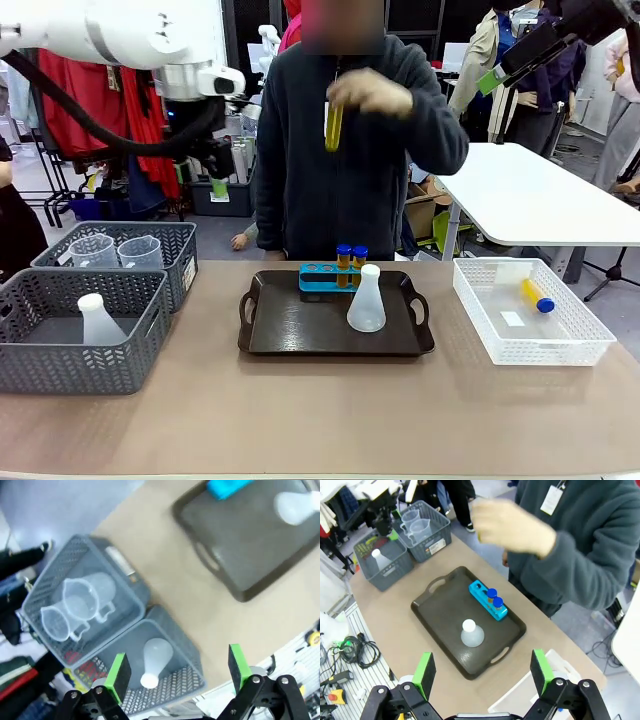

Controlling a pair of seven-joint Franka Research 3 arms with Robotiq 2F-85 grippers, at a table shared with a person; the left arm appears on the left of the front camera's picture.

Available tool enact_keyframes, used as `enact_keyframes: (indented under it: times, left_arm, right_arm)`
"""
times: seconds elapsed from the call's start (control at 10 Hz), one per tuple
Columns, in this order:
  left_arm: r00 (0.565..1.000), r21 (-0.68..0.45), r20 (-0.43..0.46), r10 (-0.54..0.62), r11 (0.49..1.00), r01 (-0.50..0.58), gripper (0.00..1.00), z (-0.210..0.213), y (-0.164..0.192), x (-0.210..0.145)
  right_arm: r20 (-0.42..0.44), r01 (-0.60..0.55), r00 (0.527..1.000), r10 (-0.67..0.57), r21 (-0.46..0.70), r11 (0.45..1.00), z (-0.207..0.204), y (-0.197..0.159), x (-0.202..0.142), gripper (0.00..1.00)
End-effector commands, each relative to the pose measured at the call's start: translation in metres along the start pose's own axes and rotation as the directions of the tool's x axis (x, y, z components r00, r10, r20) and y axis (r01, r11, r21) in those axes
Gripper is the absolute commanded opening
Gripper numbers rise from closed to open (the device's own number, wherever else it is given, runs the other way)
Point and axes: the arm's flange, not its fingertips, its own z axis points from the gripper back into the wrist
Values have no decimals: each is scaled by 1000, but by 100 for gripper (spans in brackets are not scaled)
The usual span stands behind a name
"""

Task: Prepare the laboratory tools.
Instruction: Pick up one Large Measuring Cup and place it on the Handle tray.

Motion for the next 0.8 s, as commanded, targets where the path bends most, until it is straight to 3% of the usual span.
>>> enact_keyframes:
  times: [0.0, 0.4, 0.7]
  left_arm:
    - [982, -18, 9, 191, 982, -191, 100, -8, 34, 3]
    - [945, 15, 19, 327, 945, -328, 100, -80, 99, -1]
    - [896, 25, -32, 443, 897, -442, 100, -113, 119, -33]
  right_arm:
    - [2, -4, 1000, 4, 1, 1000, 1, 1, 0, 100]
    - [2, -4, 1000, 4, 1, 1000, 1, 1, 0, 100]
    - [2, -4, 1000, 4, 1, 1000, 1, 1, 0, 100]
